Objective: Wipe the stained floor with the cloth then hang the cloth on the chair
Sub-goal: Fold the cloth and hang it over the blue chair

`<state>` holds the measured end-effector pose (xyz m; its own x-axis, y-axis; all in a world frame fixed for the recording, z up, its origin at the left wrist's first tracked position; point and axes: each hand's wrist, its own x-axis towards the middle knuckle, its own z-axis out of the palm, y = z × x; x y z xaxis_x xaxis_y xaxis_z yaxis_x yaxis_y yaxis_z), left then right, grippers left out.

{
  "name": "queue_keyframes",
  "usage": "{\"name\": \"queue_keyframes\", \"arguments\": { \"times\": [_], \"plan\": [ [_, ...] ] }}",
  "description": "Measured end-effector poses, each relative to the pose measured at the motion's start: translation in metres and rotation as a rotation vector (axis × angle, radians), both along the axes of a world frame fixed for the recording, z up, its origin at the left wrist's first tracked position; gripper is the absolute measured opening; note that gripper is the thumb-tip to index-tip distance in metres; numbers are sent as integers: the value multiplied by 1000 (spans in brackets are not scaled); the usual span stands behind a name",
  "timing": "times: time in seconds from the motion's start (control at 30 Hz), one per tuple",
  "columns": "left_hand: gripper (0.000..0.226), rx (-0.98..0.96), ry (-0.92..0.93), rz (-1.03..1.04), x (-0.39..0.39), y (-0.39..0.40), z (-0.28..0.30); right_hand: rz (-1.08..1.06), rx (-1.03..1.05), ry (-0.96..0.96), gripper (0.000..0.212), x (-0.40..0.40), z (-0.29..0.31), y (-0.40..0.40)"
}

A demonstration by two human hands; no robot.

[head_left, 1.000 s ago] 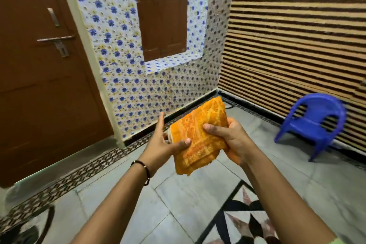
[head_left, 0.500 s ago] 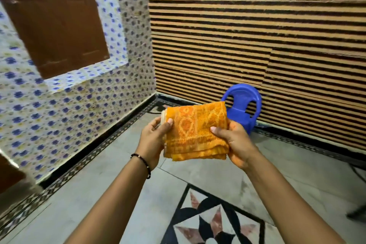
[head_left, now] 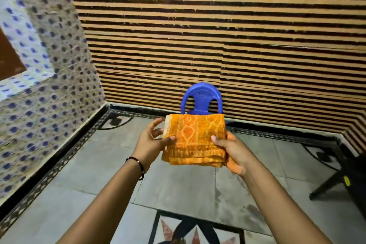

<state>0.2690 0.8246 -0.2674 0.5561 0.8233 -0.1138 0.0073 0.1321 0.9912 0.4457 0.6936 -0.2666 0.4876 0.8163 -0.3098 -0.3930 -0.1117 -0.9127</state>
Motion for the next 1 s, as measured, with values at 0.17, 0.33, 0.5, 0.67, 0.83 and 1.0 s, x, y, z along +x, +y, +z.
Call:
{"name": "queue_keyframes", "arguments": {
  "times": [0.17, 0.33, 0.5, 0.67, 0.83, 1.0],
  "plan": [
    [67, 1, 25, -13, 59, 84, -6, -10, -61, 36, 32, 55, -4, 78],
    [60, 7, 73, -74, 114, 153, -13, -42, -103, 78, 36, 108, -18, 140],
    [53, -12, 106, -81, 172, 210, -27, -63, -144, 113, 36, 166, -29, 196],
    [50, -1, 136, -60, 241, 272, -45, -56, -166, 131, 34, 236, -45, 263],
    [56, -16, 189, -17, 320, 336, -61, -24, -228, 128, 31, 320, -59, 332],
    [52, -12, 237, -11, 393, 388, -74, 15, -295, 126, 25, 395, -71, 395]
  ]
}}
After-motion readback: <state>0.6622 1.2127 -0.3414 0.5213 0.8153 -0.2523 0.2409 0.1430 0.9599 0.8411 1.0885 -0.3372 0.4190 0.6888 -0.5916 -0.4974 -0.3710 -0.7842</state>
